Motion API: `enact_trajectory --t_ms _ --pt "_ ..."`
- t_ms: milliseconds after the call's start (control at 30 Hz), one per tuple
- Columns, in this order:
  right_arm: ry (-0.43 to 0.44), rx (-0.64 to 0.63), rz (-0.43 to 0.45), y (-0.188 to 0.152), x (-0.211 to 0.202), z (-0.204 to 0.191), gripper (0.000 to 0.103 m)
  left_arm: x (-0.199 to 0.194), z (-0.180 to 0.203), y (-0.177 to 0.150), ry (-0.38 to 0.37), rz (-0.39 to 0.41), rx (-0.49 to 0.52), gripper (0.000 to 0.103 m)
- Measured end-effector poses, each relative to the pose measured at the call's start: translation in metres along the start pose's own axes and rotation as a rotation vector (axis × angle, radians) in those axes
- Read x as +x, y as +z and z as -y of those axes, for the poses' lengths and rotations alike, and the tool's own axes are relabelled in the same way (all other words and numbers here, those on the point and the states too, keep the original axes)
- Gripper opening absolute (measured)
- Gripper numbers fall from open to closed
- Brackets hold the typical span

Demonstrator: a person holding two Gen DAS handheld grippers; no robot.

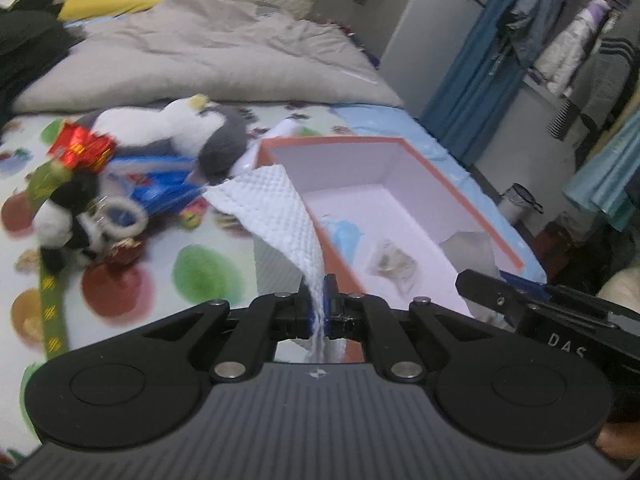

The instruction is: Organize soft objects

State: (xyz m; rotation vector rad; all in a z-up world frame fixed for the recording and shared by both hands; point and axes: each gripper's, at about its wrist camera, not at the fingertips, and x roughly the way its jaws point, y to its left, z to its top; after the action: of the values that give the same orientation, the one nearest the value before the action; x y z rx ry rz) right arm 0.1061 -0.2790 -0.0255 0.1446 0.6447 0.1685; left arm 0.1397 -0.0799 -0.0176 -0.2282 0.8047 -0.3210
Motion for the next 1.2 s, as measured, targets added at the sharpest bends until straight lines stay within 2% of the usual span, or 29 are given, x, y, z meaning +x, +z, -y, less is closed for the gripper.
enact_trajectory --t_ms 233,467,700,733,933,1100,1200 --pt "-0.076 0.041 0.022 0.007 0.004 0.034 0.032 0.033 0.034 0.019 -0.052 -0.006 0.069 0.005" --pt "-0.121 0.078 -0.025 0.016 0.038 0.069 0.033 0.087 0.056 0.04 -0.062 -0.029 0.109 0.005" --pt "-0.183 0.111 -0.075 0.029 0.076 0.105 0.034 0.148 0.059 0.07 -0.084 -0.116 0.101 0.005" --pt "-0.189 0.12 -0.085 0.029 0.081 0.11 0.035 0.157 0.061 0.073 -0.066 -0.132 0.105 0.005" --pt "-0.209 0.166 -0.172 0.014 0.112 0.128 0.035 0.19 0.072 0.07 -0.036 -0.22 0.158 0.005" --pt "-0.216 0.179 -0.199 0.006 0.116 0.133 0.037 0.2 0.071 0.068 -0.036 -0.245 0.161 0.006" --pt "-0.197 0.182 -0.2 0.007 0.115 0.135 0.041 0.202 0.074 0.068 -0.031 -0.249 0.172 0.008"
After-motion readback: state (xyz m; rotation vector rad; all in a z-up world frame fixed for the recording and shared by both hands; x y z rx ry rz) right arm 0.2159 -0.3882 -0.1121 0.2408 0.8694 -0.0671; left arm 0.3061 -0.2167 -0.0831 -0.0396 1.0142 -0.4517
